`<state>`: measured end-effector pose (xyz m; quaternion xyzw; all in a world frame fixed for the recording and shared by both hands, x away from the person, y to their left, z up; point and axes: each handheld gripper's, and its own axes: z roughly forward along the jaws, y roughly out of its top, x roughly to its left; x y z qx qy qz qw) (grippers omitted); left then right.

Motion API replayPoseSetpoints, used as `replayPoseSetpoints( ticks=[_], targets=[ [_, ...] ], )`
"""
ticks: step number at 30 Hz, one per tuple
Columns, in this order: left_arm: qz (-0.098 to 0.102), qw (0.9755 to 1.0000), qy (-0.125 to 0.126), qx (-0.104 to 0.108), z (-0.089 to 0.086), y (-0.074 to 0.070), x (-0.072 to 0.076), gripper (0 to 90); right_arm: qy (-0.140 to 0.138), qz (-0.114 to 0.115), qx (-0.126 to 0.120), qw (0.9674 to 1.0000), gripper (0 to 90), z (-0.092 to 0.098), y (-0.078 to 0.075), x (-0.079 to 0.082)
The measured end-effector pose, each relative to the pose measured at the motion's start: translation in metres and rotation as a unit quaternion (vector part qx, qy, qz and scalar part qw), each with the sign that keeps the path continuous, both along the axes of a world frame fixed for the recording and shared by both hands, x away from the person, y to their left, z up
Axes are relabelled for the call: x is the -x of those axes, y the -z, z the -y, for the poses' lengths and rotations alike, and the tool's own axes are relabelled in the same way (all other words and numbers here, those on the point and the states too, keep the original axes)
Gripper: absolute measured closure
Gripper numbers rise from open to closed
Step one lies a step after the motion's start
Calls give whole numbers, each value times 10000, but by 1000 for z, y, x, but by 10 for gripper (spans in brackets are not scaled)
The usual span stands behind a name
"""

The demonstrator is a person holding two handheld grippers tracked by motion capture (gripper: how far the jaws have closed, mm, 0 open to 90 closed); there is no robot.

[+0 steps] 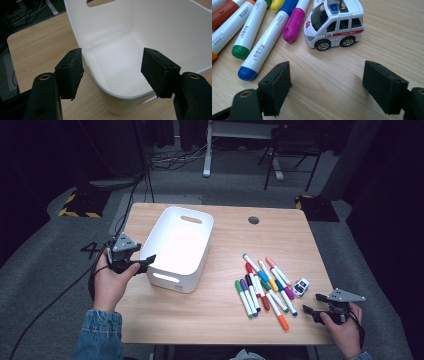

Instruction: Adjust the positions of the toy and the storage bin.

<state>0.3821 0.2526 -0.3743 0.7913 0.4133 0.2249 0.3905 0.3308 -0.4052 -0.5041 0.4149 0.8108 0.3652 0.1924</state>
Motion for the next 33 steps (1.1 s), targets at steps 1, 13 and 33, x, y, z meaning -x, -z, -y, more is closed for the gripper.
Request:
replayPoseSetpoints(
  ticks=[1, 13, 33],
  targets=[
    [-30, 10000, -17, -39, -3, 1, -2, 345, 0, -2, 0, 10000, 227, 0, 0, 0],
    [-284, 9989, 288, 233, -2, 17, -12, 429, -1, 0, 0, 10000, 227, 0, 0, 0],
    [-237, 9966, 737, 297, 36, 19, 40, 396, 7, 6, -9, 10000, 227, 0, 0, 0]
  ],
)
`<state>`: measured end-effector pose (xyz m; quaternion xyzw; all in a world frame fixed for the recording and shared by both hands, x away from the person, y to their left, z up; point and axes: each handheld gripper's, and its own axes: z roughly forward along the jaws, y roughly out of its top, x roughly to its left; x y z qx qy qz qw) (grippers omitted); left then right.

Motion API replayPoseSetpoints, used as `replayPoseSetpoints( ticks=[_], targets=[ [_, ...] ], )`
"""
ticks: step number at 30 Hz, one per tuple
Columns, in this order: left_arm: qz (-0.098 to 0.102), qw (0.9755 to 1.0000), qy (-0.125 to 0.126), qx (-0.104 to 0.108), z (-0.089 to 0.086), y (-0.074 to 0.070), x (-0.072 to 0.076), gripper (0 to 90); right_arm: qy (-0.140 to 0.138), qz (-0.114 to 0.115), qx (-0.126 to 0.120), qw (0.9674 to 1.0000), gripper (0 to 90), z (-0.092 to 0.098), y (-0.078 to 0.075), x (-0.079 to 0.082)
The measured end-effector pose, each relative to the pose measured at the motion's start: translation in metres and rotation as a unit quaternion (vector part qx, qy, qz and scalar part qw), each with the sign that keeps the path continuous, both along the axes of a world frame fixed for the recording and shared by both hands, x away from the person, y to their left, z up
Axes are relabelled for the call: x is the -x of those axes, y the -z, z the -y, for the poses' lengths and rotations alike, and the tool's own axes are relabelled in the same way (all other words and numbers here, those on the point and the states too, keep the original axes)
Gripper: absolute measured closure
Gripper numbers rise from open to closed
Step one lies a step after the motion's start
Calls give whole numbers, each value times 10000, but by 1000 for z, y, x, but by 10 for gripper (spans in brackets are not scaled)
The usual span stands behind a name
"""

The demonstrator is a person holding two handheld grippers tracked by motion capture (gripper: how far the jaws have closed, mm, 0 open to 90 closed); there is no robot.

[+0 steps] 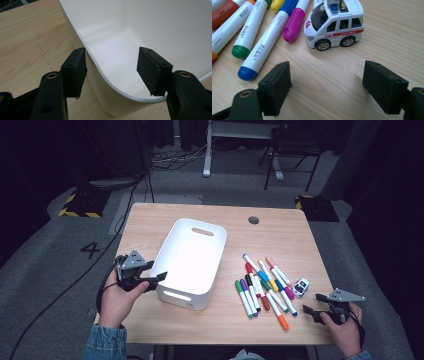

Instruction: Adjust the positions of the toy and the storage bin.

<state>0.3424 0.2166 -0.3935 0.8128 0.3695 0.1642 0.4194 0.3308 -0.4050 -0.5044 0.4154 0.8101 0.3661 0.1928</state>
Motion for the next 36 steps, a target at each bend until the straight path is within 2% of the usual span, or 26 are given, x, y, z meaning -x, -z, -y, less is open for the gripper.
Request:
replayPoseSetpoints(
  ticks=[6, 10, 13, 17, 21, 26, 30, 31, 33, 36],
  targets=[
    [-11, 9999, 91, 87, 14, 1, 15, 380, -1, -1, -2, 10000, 227, 0, 0, 0],
    [20, 9998, 179, -34, 21, 0, 21, 376, -1, -2, -2, 10000, 227, 0, 0, 0],
    [25, 9998, 201, -46, 24, -1, 24, 376, -1, -2, -1, 10000, 227, 0, 0, 0],
    [50, 9994, 335, -47, 33, 0, 35, 376, -3, -3, -1, 10000, 227, 0, 0, 0],
    [-12, 9988, 496, -25, 40, 0, 42, 370, -1, -3, -2, 10000, 227, 0, 0, 0],
    [-101, 9982, 589, 88, 48, 1, 43, 339, -2, -3, -1, 10000, 227, 0, 0, 0],
    [-152, 9980, 602, 93, 50, 1, 44, 326, -2, -5, -1, 10000, 227, 0, 0, 0],
    [-100, 9980, 630, 44, 48, 1, 43, 326, -3, -5, -2, 10000, 227, 0, 0, 0],
    [-141, 9978, 634, 162, 45, -2, 41, 318, -9, -23, -3, 10000, 226, 0, 0, 0],
    [17, 9981, 605, 108, 38, -9, 40, 280, -16, -35, 2, 10000, 225, 0, 0, 0]
  ],
)
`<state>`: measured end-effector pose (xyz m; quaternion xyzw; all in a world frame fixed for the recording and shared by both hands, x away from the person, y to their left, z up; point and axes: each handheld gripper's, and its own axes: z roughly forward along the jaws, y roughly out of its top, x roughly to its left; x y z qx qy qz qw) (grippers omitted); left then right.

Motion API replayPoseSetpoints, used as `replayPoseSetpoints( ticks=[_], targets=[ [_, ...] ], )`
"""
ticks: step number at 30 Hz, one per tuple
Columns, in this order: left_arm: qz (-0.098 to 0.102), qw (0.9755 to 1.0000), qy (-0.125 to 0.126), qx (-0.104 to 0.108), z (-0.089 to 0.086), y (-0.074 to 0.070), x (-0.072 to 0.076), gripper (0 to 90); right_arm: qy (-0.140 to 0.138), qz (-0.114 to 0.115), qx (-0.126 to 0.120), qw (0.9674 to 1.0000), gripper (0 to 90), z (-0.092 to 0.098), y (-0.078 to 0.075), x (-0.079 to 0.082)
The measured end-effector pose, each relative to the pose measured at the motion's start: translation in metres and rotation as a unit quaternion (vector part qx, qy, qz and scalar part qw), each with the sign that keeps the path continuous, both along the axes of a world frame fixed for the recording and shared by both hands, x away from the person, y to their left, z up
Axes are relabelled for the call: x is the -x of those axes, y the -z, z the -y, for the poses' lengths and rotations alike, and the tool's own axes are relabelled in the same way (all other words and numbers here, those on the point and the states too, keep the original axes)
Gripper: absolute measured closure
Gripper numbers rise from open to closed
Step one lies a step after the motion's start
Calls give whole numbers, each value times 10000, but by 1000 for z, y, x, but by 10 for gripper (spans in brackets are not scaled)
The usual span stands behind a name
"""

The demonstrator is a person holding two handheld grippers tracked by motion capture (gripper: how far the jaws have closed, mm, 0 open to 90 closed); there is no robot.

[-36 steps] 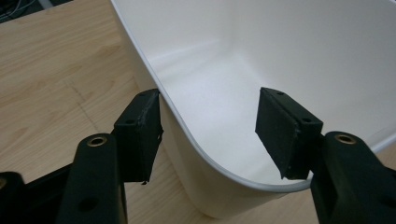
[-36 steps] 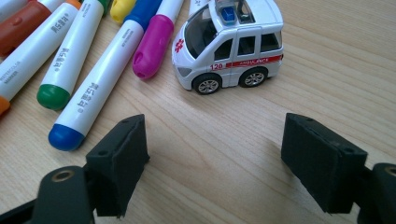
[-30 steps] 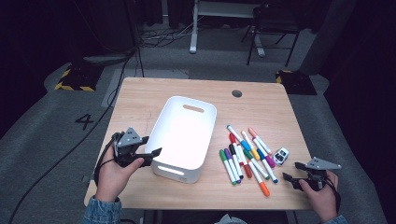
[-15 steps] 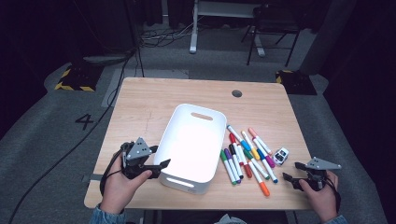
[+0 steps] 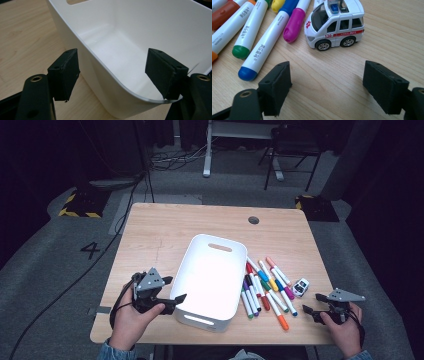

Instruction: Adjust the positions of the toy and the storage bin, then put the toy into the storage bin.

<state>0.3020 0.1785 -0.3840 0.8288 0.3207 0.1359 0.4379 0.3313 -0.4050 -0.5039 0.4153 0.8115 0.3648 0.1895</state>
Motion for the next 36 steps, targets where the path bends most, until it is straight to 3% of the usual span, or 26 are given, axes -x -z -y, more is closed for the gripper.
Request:
replayPoseSetpoints(
  ticks=[4, 7, 14, 20, 23, 24, 28, 29, 31, 33, 36],
  targets=[
    [52, 9997, 61, 240, -10, -11, -5, 277, -27, 32, 15, 10000, 225, 0, 0, -1],
    [214, 9997, -8, 93, -21, -17, -13, 281, -46, 43, 19, 10000, 225, 0, 0, -2],
    [335, 9994, -62, -72, -41, -17, -18, 271, -49, 40, 21, 10000, 225, 0, 0, -2],
    [222, 9986, -330, -349, -55, 11, -20, 262, -24, 33, 30, 10000, 221, 0, 0, -1],
    [135, 9985, -383, -364, -58, 30, -21, 258, -35, -11, -1, 10000, 212, 0, 0, 0],
    [135, 9985, -383, -364, -58, 30, -21, 258, -35, -11, -1, 10000, 212, 0, 0, 0],
    [18, 9968, -592, -542, -61, 58, -19, 258, -72, -24, 3, 10000, 212, 0, -6, 3],
    [18, 9968, -592, -542, -61, 58, -19, 258, -72, -24, 3, 10000, 212, 0, -6, 3],
    [-1, 9959, -710, -569, -63, 70, -18, 257, -195, -10, -103, 9998, 240, -4, -15, 5],
    [-173, 9949, -788, -613, -64, 87, -16, 261, -276, 9, -99, 9996, 252, -7, -22, 4],
    [-252, 9941, -778, -709, -65, 96, -14, 262, -390, 49, -161, 9991, 284, -13, -35, 1]
  ],
)
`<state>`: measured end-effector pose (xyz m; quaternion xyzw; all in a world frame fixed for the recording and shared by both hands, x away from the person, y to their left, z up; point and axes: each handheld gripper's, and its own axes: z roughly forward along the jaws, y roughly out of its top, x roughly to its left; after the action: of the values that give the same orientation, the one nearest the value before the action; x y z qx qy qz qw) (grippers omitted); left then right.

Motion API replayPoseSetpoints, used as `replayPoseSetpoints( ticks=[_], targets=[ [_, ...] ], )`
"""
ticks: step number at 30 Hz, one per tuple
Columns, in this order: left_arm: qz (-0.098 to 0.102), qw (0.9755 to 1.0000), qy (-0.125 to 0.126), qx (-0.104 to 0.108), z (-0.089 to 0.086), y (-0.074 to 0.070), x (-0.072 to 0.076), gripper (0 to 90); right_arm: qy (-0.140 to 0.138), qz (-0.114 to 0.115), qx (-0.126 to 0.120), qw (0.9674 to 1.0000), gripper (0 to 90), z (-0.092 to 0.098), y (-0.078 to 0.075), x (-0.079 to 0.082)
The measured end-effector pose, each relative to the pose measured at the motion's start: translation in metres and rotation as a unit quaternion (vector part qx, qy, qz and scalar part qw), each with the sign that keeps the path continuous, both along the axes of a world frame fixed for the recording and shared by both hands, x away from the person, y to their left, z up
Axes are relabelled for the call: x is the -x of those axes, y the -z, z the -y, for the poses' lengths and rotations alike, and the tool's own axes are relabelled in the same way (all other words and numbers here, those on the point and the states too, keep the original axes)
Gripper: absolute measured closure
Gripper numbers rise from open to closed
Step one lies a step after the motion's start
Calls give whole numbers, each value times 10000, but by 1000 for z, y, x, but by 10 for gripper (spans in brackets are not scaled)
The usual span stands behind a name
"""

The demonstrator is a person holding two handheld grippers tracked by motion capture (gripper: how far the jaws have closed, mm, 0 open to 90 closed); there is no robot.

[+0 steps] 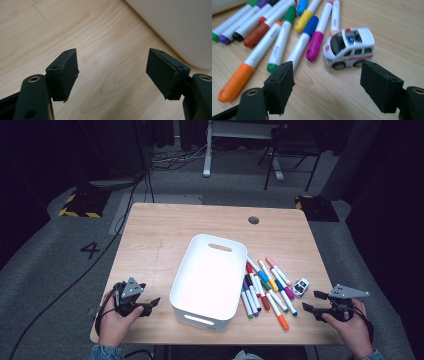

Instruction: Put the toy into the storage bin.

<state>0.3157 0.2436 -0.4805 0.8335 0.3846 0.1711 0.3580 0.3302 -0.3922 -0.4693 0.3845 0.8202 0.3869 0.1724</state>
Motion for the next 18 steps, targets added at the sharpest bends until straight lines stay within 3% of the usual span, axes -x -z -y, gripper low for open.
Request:
replayPoseSetpoints(
  ticks=[3, 5, 7, 11, 14, 18],
  targets=[
    [-5, 10000, 1, 70, -2, 7, 2, 263, -131, -120, -198, 9996, 329, -6, -9, -6],
    [-76, 9999, -15, 99, -3, 13, 2, 262, -181, -52, -63, 9998, 348, -10, -14, -11],
    [-155, 9998, 10, 112, -3, 18, 1, 260, -152, -26, -74, 9999, 364, -15, -20, -18],
    [-265, 9996, -25, -47, -1, 23, 0, 242, -205, -29, -35, 9998, 420, -22, -26, -32],
    [-339, 9994, -79, 21, -1, 24, -2, 236, -253, -176, 142, 9994, 476, -29, -32, -48],
    [-300, 9995, -130, -31, 0, 24, -4, 210, -297, -383, 205, 9986, 520, -32, -36, -64]
  ],
)
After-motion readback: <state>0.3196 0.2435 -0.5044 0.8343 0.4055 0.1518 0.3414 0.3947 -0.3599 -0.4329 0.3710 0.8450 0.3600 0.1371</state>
